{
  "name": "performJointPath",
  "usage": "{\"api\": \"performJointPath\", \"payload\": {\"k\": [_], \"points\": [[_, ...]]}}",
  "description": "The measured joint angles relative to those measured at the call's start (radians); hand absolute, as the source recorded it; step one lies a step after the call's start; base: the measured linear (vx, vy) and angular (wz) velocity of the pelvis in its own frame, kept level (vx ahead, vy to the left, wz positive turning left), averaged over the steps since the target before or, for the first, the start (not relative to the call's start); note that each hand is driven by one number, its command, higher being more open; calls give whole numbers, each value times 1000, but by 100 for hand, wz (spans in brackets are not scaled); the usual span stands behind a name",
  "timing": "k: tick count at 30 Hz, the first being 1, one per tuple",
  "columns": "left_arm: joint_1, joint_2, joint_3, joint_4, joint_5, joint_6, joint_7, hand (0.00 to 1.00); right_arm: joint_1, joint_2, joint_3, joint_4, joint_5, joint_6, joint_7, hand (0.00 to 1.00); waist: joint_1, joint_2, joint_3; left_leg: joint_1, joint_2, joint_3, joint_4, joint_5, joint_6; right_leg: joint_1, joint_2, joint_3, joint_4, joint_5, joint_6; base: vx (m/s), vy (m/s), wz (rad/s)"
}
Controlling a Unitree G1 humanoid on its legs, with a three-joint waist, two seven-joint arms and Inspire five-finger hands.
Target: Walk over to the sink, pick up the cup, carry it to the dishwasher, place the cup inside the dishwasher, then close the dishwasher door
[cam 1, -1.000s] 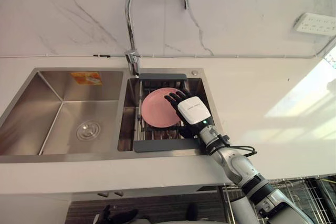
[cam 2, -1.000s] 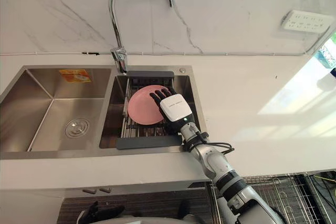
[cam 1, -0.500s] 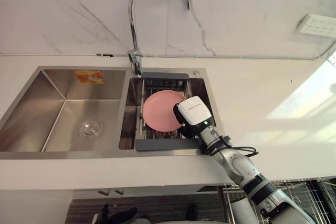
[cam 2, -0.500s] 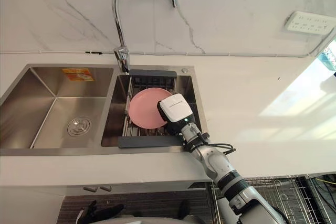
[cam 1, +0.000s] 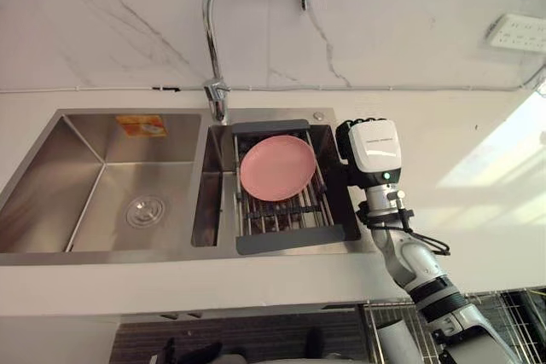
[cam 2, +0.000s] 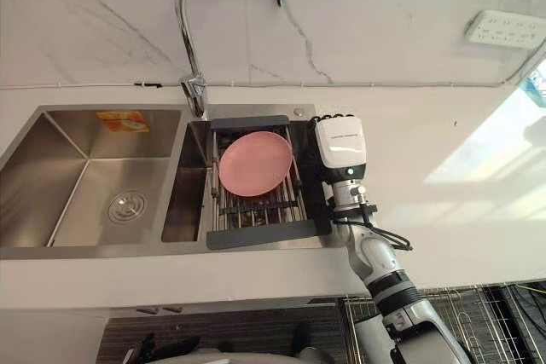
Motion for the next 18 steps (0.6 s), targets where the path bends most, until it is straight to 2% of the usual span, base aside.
{"api": "performJointPath", "payload": {"k": [5, 6, 9, 12, 18], "points": [[0, 0, 0, 0, 0, 0, 0, 100, 0, 0, 0, -23, 19, -43, 37, 0, -1, 0, 0, 0, 1, 1, 1, 0, 0, 0, 0, 1, 0, 0, 0, 0, 0, 0], [0, 0, 0, 0, 0, 0, 1, 100, 0, -1, 0, -29, 31, -54, 55, 100, -2, 0, 0, 0, 1, 1, 1, 0, 0, 0, 0, 1, 0, 0, 0, 0, 0, 0], [0, 0, -1, 1, 0, 0, 7, 100, 0, -14, 1, -46, 82, -107, 118, 100, -4, 0, 0, 0, 1, 3, 1, 0, 0, -1, 1, 3, 0, 0, 0, 0, 0, 0], [0, 0, -1, 1, -2, 3, 13, 100, 0, -32, 1, -83, 162, -154, 244, 100, -7, 0, 0, 0, 1, 3, 1, -1, 0, -1, 1, 3, 0, 0, 0, 0, 0, 0], [4, 1, 0, 1, -4, 9, 15, 100, 5, -70, 0, -161, 242, -171, 457, 100, -18, -1, 0, 2, 0, 8, 1, -2, 1, -1, 1, 8, 0, 0, 0, 0, 0, -1]]}}
